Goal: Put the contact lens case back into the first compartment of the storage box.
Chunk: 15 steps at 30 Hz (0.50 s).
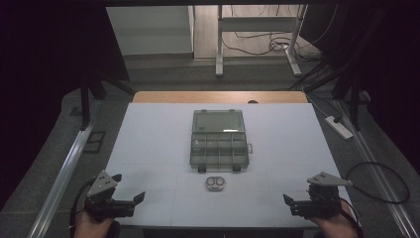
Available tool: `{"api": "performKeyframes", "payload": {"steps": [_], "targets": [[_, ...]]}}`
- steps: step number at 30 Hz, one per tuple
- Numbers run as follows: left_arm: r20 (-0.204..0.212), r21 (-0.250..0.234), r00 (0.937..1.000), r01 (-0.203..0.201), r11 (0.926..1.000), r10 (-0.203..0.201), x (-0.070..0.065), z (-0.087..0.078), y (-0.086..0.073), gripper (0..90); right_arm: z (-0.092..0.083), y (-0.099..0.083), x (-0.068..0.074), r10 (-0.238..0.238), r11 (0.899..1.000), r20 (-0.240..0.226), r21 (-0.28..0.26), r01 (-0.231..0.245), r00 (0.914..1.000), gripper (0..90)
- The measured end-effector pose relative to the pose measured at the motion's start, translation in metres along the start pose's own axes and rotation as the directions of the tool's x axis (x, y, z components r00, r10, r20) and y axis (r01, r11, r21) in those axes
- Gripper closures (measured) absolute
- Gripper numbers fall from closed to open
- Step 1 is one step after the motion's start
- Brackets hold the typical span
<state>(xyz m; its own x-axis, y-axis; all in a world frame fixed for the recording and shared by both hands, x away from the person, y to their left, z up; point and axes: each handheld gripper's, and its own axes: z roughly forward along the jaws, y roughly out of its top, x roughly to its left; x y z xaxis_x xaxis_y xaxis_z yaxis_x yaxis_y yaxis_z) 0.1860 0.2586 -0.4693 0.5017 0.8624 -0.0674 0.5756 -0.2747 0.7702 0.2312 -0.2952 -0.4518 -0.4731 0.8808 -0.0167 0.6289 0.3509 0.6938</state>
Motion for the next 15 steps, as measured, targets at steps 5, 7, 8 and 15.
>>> {"api": "performKeyframes", "payload": {"steps": [5, 7, 8, 15], "targets": [[0.004, 0.013, 1.0000, 0.008, 0.9999, -0.008, 0.0005, 0.0000, -0.0003, 2.0, 0.0006, 0.0005, 0.0009, -0.002, 1.000, 0.004, 0.004, 0.002, 1.0000, 0.0], [0.010, 0.018, 0.9998, 0.015, 0.9997, -0.016, 0.0012, -0.0001, -0.0006, 2.1, 0.0011, 0.0010, 0.0013, -0.007, 1.000, 0.004, 0.009, 0.007, 1.0000, 0.0], [0.012, 0.020, 0.9997, 0.019, 0.9996, -0.020, 0.0014, 0.0000, -0.0006, 2.2, 0.0016, 0.0012, 0.0016, -0.009, 1.000, 0.005, 0.010, 0.009, 0.9999, 0.0], [0.013, 0.033, 0.9999, 0.010, 0.9994, -0.010, 0.0006, 0.0007, -0.0002, 2.4, 0.0020, 0.0015, 0.0014, -0.011, 1.000, 0.000, 0.012, 0.011, 0.9999, 0.0]]}}
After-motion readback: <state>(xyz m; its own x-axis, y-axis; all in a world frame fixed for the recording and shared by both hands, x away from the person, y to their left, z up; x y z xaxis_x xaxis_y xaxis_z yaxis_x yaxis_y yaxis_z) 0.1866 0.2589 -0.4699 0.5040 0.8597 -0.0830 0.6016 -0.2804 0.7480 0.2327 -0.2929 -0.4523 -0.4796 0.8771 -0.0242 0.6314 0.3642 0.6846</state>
